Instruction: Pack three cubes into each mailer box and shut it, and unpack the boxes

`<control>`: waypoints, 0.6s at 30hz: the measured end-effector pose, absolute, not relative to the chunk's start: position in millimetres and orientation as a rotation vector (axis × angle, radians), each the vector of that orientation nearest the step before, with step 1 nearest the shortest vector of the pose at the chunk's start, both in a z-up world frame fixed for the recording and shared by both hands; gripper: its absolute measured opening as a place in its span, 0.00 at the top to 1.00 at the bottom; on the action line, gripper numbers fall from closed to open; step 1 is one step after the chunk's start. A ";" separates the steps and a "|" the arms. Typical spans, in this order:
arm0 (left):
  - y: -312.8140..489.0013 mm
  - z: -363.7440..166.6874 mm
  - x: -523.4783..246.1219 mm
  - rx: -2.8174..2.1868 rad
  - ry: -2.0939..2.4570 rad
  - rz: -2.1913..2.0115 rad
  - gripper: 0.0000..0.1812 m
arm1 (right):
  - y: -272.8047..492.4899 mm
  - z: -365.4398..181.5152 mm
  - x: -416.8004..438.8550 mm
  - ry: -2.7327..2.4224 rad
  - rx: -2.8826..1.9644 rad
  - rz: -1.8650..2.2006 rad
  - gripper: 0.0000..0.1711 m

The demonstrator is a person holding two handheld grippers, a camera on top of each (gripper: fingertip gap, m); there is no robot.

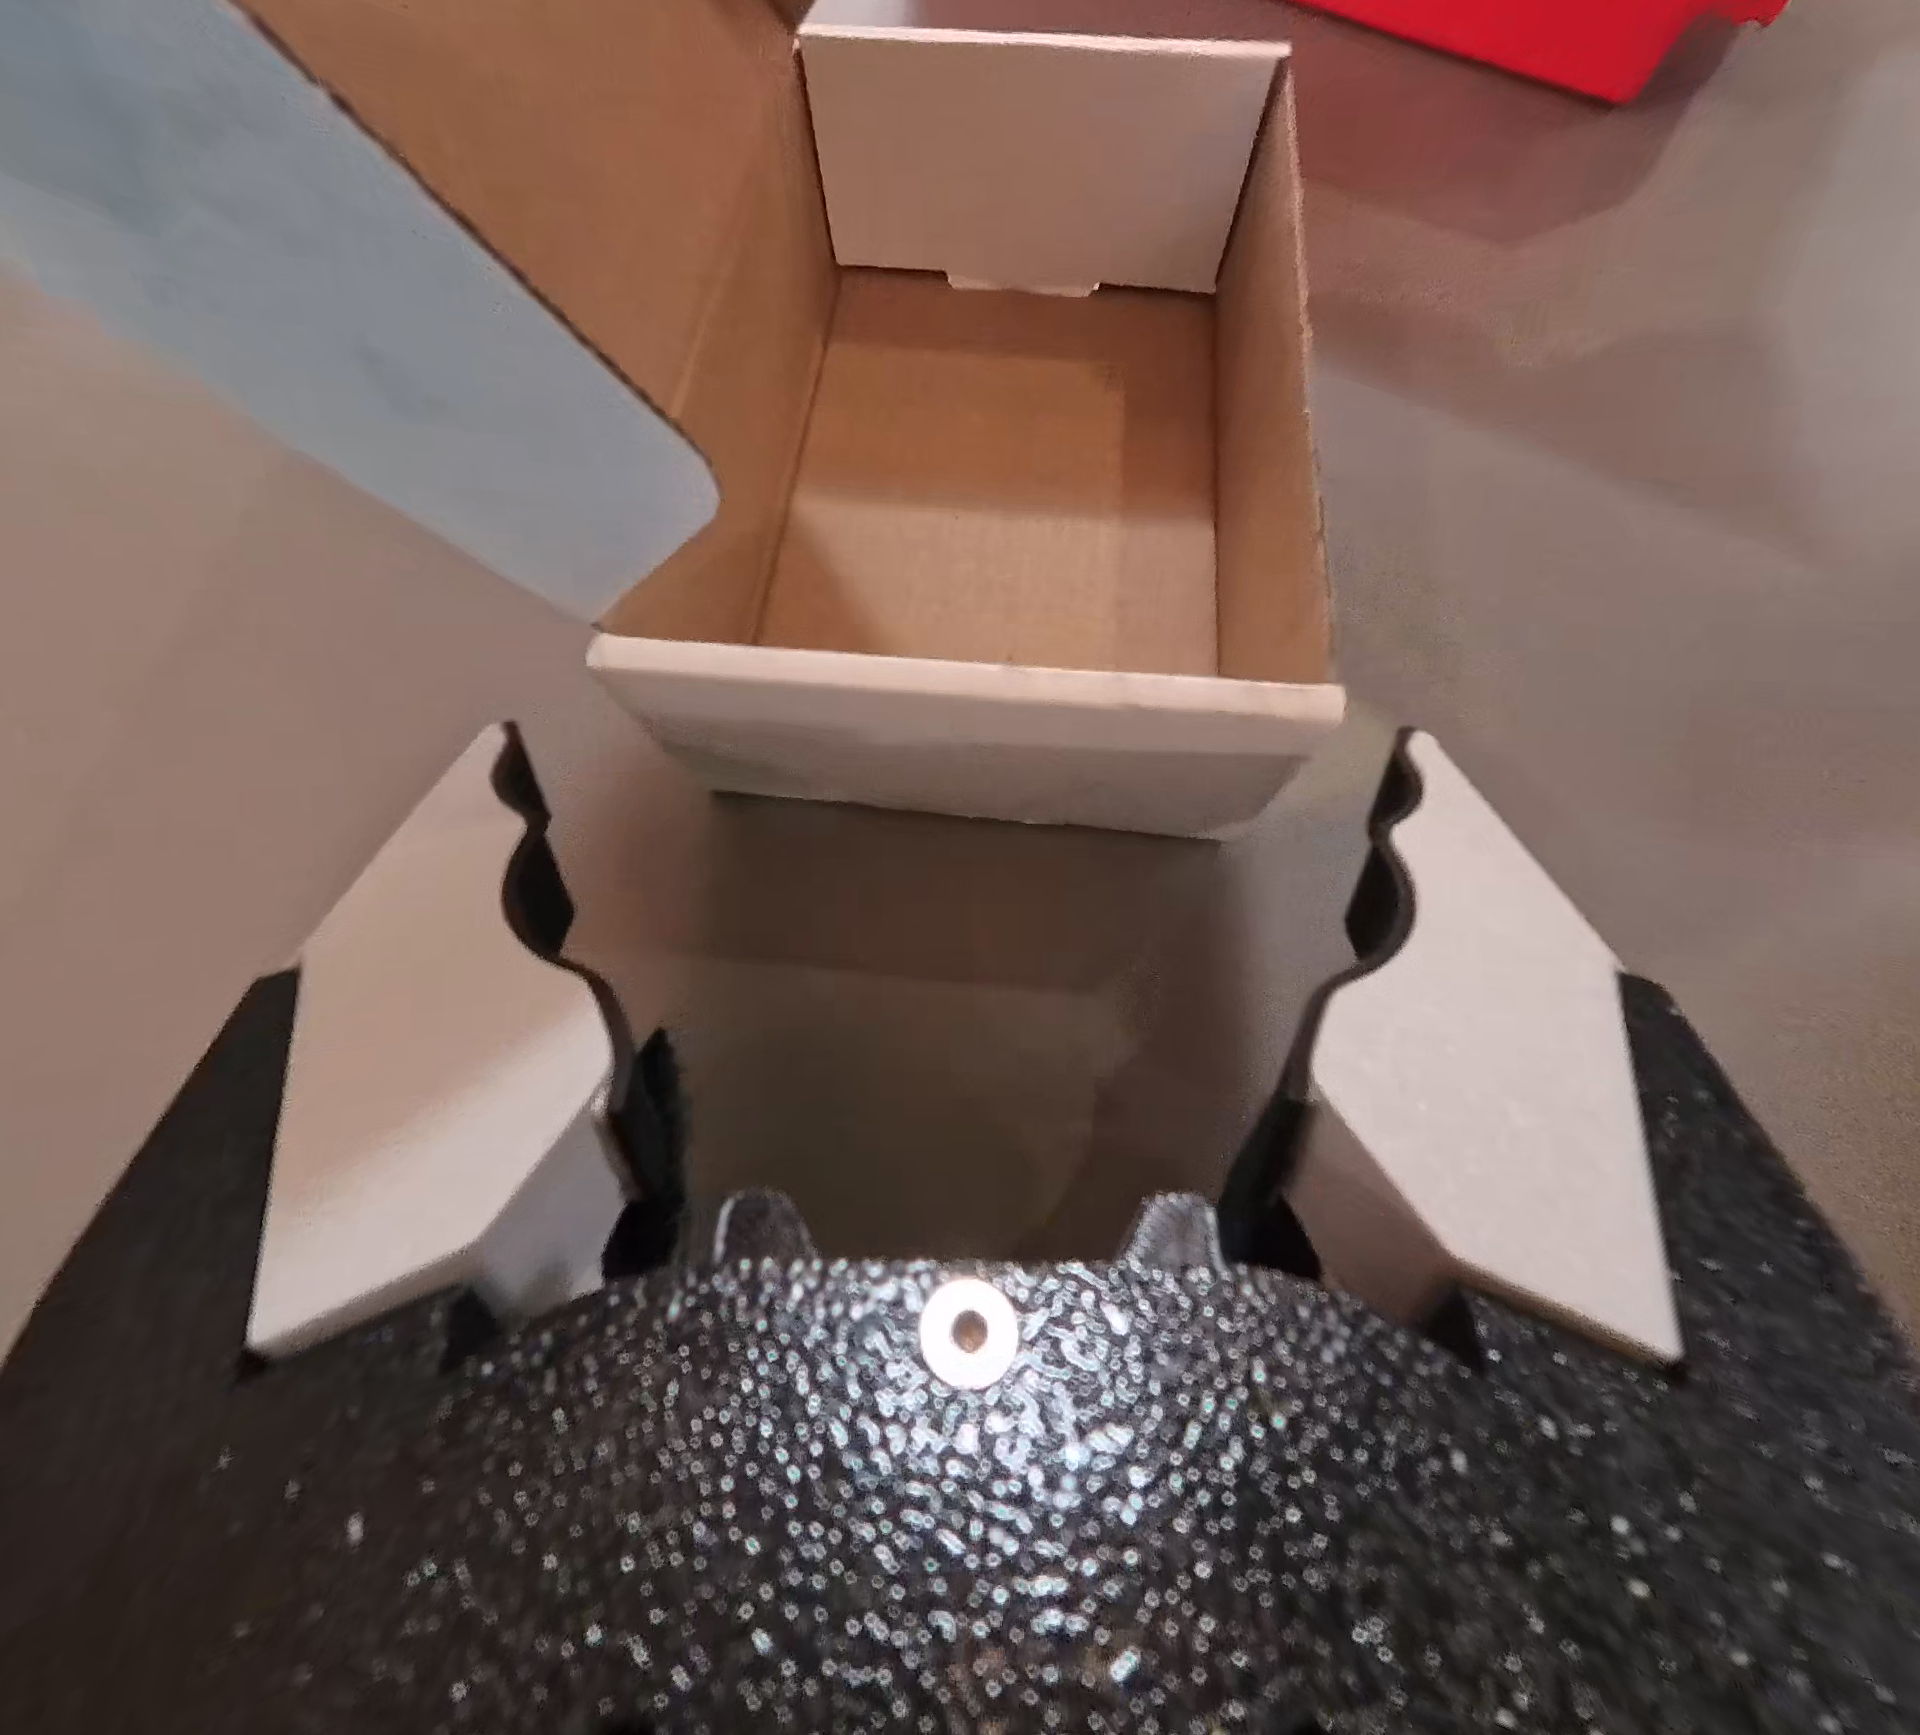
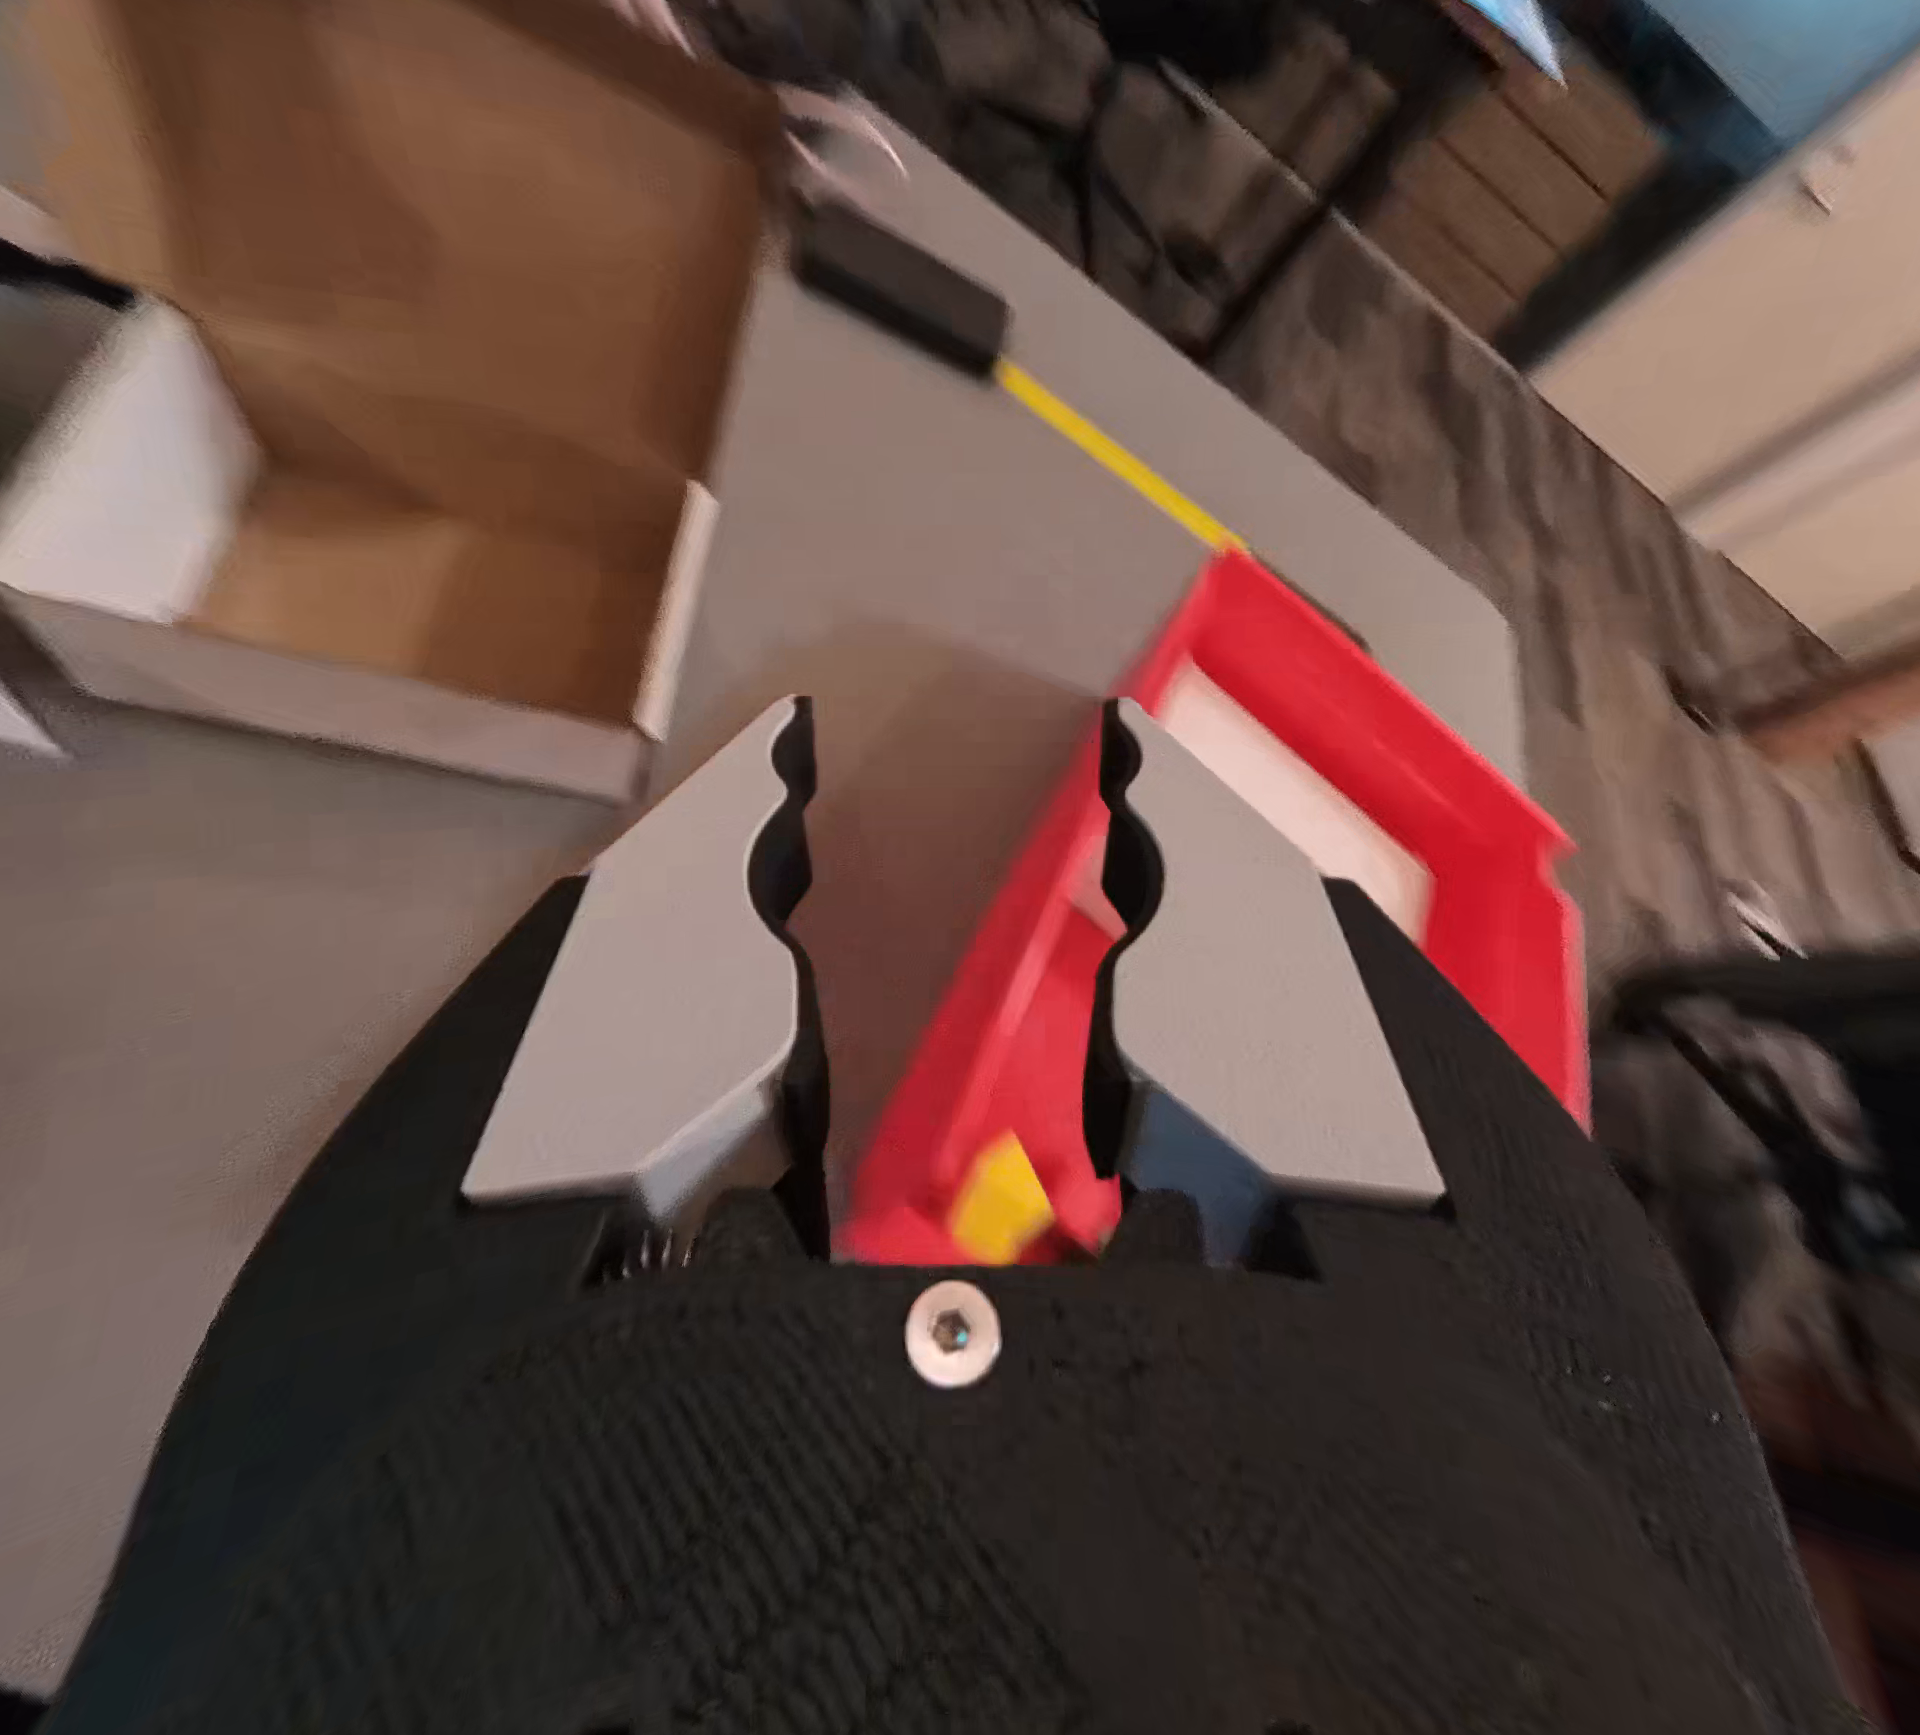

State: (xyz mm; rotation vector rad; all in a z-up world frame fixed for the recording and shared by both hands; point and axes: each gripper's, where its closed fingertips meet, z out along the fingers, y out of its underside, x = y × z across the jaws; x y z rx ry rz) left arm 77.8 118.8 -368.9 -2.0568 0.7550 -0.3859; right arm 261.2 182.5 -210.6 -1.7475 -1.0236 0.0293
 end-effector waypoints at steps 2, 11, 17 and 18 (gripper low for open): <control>116.7 -371.0 72.0 -2.078 0.747 -0.377 0.12 | 183.4 -201.9 222.1 -1.080 -1.659 0.199 0.68; 113.0 -285.0 22.9 -1.848 0.558 -0.341 0.30 | 232.3 -221.6 168.0 -1.266 -1.766 0.317 0.75; 140.0 -205.2 12.5 -1.750 0.366 -0.202 0.46 | 251.8 -211.1 139.0 -1.365 -1.787 0.398 0.82; 144.9 -203.1 15.1 -1.773 0.377 -0.168 0.48 | 251.7 -213.8 133.7 -1.397 -1.793 0.402 0.82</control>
